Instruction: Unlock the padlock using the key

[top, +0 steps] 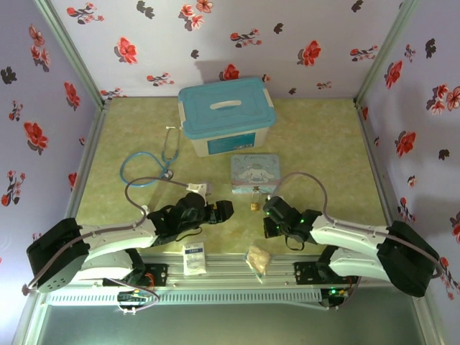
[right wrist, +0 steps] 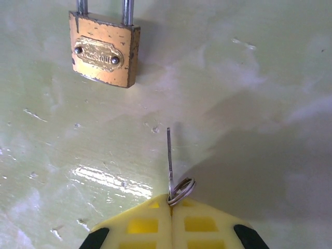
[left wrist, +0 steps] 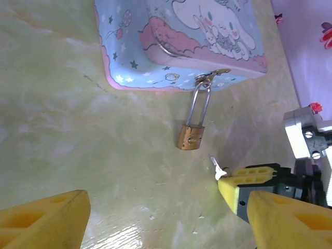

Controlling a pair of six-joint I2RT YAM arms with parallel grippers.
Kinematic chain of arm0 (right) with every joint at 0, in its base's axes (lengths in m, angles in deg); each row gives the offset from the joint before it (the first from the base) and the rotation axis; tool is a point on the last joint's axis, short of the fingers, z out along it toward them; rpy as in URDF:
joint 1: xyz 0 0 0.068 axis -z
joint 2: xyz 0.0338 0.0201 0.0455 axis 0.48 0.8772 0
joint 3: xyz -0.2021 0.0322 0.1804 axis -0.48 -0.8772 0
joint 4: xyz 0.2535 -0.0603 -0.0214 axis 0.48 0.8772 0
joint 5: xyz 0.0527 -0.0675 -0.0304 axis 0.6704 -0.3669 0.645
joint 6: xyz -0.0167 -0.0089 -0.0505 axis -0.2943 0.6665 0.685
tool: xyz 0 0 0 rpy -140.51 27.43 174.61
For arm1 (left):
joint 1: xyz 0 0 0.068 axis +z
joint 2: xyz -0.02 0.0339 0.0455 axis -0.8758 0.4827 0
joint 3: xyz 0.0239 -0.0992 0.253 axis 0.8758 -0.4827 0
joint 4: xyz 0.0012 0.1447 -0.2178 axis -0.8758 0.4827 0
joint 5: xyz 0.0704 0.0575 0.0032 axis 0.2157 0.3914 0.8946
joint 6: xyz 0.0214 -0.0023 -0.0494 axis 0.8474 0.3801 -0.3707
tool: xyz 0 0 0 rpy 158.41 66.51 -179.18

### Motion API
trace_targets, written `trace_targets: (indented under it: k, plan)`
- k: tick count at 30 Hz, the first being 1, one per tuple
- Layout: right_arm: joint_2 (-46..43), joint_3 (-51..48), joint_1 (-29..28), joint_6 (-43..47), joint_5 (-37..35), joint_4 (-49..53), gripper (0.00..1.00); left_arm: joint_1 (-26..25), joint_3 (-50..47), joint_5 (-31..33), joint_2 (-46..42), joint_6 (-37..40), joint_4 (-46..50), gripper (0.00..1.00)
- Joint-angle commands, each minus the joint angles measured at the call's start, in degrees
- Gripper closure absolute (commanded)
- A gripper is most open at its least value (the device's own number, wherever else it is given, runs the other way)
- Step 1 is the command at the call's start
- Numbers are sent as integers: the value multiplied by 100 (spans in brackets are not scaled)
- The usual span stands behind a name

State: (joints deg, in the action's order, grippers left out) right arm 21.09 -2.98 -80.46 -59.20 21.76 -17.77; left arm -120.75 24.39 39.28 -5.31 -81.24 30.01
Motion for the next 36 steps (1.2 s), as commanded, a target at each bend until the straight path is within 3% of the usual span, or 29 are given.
trace_targets:
  k: [1, 13, 24, 29, 33, 36]
  plan:
    - [-113, -233, 77, 19, 317, -845, 100, -14, 158, -44, 73, 135, -357, 21]
    - [-1766, -399, 70, 635, 1478, -1226, 100, -64, 406, -525, 577, -30, -962, 25]
    - [-1395, 62, -133, 762, 1695, -1301, 100, -49, 698, -922, 1052, -412, -1162, 27]
    - [-1339, 47, -149, 537, 1783, -1883, 100, -59, 531, -1169, 1348, -714, -2035, 43]
    - [-1205, 107, -150, 568, 1833, -1917, 100, -58, 436, -1373, 1532, -797, -2763, 53]
    - [-1221, 120, -144, 570, 1835, -1829, 100, -52, 446, -1486, 1625, -866, -2988, 67]
